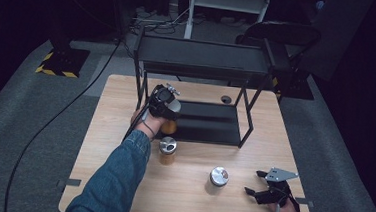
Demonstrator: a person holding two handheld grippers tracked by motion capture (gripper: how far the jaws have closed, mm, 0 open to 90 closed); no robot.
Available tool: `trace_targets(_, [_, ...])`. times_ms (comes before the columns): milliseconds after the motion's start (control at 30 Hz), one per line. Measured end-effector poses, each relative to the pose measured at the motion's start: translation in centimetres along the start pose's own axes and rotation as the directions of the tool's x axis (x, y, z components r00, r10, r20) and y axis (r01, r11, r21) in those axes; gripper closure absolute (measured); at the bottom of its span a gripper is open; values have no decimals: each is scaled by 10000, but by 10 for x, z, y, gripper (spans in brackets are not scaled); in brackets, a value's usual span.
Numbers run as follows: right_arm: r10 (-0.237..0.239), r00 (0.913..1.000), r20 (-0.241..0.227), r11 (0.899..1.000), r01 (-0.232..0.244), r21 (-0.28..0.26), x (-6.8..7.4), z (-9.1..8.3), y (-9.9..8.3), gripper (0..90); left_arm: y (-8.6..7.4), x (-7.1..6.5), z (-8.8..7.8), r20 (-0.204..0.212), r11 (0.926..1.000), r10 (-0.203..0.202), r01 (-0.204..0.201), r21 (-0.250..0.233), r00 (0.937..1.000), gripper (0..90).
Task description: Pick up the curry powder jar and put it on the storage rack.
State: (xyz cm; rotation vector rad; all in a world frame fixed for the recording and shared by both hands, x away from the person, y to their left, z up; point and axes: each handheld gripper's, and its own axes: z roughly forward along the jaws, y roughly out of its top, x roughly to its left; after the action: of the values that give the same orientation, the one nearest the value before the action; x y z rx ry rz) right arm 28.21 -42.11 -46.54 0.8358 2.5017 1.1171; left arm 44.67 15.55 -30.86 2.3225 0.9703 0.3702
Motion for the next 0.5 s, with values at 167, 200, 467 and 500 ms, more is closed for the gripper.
trace_targets(167, [-9, 10000, -2, 10000, 9, -2, 0, 0, 0, 136, 1, -1, 5, 28, 10000, 8, -8, 56, 10000, 337])
trace_targets(200, [-10, 10000, -5, 10000, 10, -2, 0, 0, 0, 136, 2, -1, 5, 19, 10000, 7, -7, 85, 10000, 337])
trace_targets(467, [-39, 10000, -43, 10000, 39, 5, 0, 0, 0, 136, 4, -2, 11, 10, 9997, 29, -29, 257, 10000, 337])
trace_targets(500, [-39, 10000, -44, 10000, 39, 5, 0, 0, 0, 136, 4, -2, 11, 12, 9996, 24, -25, 266, 10000, 337])
